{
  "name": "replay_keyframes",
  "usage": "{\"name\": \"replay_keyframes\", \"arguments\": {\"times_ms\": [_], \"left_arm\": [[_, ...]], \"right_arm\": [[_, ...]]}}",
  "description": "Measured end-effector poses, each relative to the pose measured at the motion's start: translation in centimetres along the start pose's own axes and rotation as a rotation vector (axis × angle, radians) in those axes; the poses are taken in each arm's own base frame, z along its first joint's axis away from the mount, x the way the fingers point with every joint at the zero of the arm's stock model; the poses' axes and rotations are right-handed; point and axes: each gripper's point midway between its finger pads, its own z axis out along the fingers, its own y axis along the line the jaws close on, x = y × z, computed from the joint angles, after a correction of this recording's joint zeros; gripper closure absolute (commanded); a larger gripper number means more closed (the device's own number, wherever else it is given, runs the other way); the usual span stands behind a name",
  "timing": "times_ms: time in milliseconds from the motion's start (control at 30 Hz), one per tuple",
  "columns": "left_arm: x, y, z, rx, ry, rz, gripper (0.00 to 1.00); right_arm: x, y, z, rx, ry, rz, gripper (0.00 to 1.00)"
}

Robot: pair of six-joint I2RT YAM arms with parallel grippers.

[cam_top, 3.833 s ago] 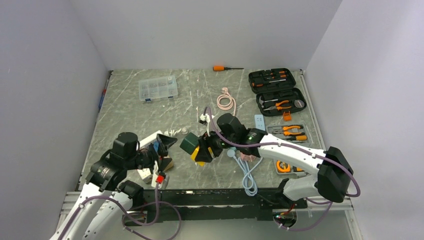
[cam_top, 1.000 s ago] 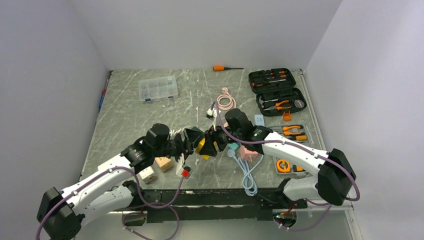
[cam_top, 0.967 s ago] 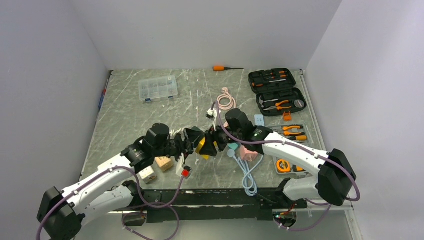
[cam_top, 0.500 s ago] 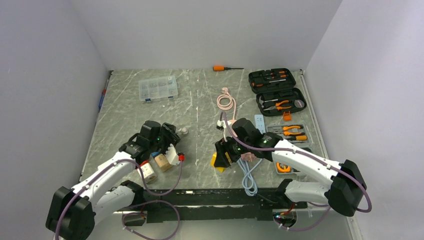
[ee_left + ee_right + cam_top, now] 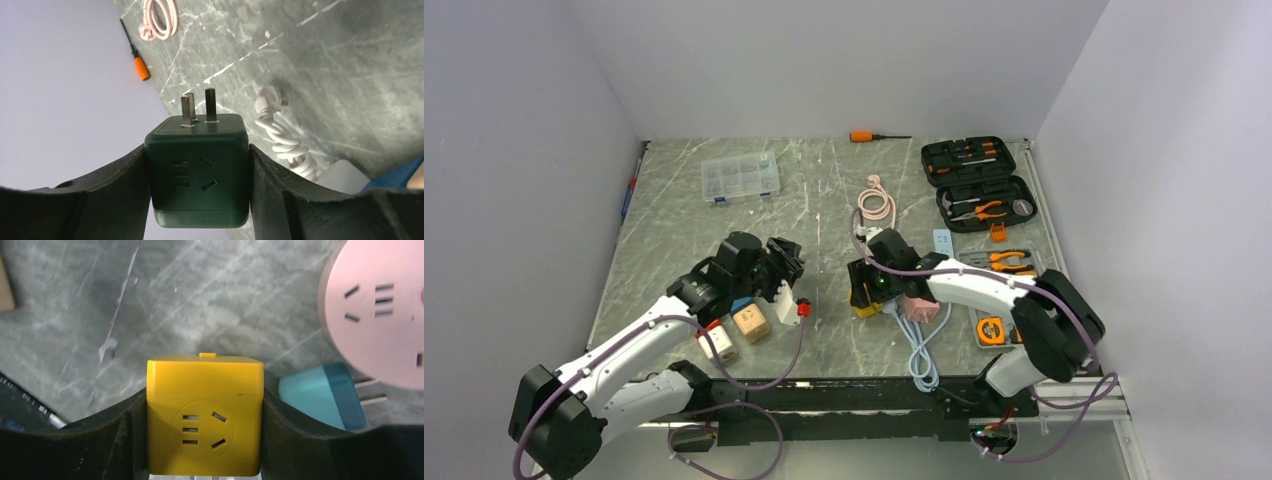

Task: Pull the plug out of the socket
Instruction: Place the plug at the center of the board.

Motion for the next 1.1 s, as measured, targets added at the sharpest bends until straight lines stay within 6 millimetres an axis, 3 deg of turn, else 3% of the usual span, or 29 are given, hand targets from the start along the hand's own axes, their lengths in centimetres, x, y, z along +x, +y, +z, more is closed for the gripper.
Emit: {"name": "replay_keyframes", "arguments": {"times_ms": [167, 300, 467, 533, 633, 733, 867, 1000, 1100], "left_arm": [[-1.3, -1.0, 0.4, 0.050, -0.036, -0.048, 1.00], [-1.9, -2.2, 0.6, 0.109, -0.049, -0.096, 1.00], [-3.0, -1.4, 0.6, 0.114, -0.076, -0.130, 1.00], [-3.4, -1.1, 0.7, 0.111, -0.090, -0.134, 1.00], [-4.1, -1.3, 1.0, 0.125, -0.110, -0.142, 1.00], [-4.8, -2.0, 1.7, 0.161, -0.130, -0.159, 1.00], [-5.7, -2.4, 2.5, 0.215, -0.151, -0.199, 1.00], [-6.7, -1.9, 3.6, 0.279, -0.160, -0.265, 1.00], [-7.2, -0.6, 5.1, 0.314, -0.149, -0.339, 1.00]], "right_arm": [[-2.1, -1.3, 2.5, 0.093, -0.057, 0.021, 1.00], [-3.4, -2.9, 3.1, 0.191, -0.117, 0.045, 0.96], [-3.6, -5.3, 2.6, 0.331, -0.148, 0.071, 0.48], [-3.4, -5.7, 2.4, 0.365, -0.149, 0.067, 0.25], [-3.1, -5.6, 2.3, 0.377, -0.150, 0.061, 0.01], [-3.0, -5.1, 1.7, 0.360, -0.160, 0.052, 0.00], [-4.3, -3.8, -0.5, 0.311, -0.232, 0.066, 0.00], [-7.1, -2.8, -4.2, 0.274, -0.363, 0.097, 0.00], [-9.0, -3.4, -7.4, 0.273, -0.460, 0.149, 0.00]]}}
